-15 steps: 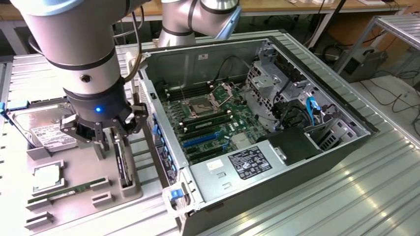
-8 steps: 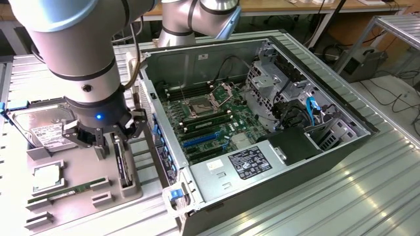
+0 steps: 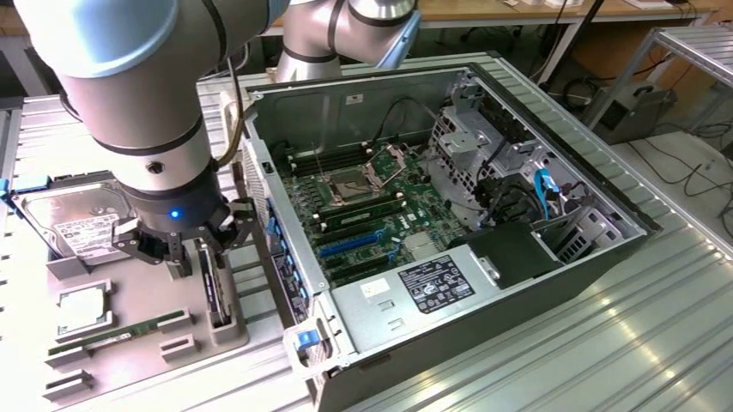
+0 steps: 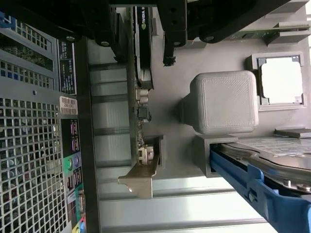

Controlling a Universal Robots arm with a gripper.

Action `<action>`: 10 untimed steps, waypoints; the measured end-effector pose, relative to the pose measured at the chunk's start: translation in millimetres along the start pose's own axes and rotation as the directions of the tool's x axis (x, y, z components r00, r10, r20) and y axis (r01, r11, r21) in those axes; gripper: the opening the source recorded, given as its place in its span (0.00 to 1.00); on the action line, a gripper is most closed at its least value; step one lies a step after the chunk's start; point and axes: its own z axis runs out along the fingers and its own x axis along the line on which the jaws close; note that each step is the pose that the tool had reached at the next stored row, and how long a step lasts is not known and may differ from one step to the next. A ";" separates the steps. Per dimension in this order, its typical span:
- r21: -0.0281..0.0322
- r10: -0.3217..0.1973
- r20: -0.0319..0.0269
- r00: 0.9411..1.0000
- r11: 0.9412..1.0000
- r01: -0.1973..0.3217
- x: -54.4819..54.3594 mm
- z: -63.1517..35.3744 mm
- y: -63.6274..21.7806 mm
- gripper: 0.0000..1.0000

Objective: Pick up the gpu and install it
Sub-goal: 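Pick up the gpu and move the gpu toward the slot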

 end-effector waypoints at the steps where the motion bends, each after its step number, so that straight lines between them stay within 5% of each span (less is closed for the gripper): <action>1: 0.000 0.000 0.000 1.000 1.000 0.000 0.0 1.9 -0.1 0.42; 6: -0.001 0.000 0.000 1.000 1.000 0.000 0.3 4.8 1.3 0.42; 7: -0.001 0.000 0.000 1.000 1.000 0.000 0.3 4.8 1.3 0.26; 10: -0.001 -0.011 -0.001 1.000 1.000 0.011 0.3 4.8 1.3 0.26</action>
